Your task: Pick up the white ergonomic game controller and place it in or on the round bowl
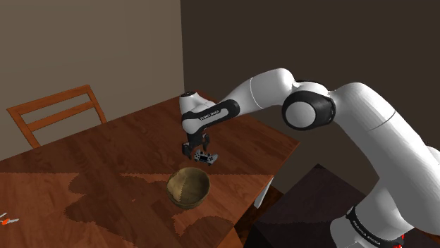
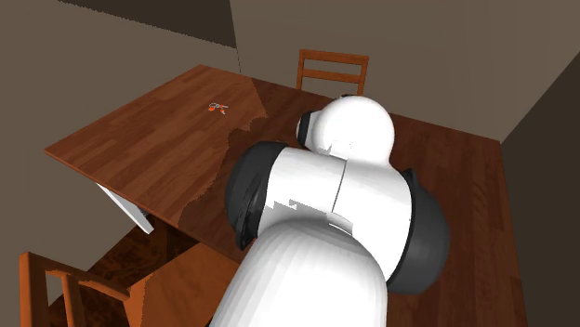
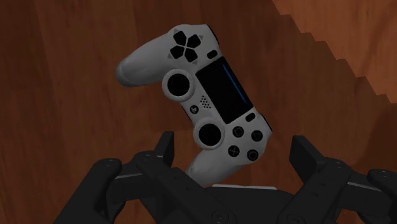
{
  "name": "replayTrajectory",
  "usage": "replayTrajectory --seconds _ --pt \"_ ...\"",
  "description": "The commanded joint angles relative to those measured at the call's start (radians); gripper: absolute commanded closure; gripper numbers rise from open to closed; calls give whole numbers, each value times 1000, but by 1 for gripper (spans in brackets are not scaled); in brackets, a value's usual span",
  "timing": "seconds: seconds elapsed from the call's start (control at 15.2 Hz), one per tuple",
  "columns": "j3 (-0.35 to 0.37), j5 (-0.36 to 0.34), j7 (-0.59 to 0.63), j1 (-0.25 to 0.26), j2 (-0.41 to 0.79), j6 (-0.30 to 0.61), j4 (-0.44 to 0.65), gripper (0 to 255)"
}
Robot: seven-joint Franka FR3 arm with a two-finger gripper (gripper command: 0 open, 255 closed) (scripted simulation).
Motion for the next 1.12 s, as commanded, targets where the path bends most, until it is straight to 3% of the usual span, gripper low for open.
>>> replayTrajectory --seconds 0.0,0.4,0.46,1.06 --pt "0 0 1 1 4 7 -2 0" --pt "0 0 1 1 4 7 -2 0" --pt "0 0 1 1 4 7 -2 255" --pt "0 0 1 1 4 7 -2 255"
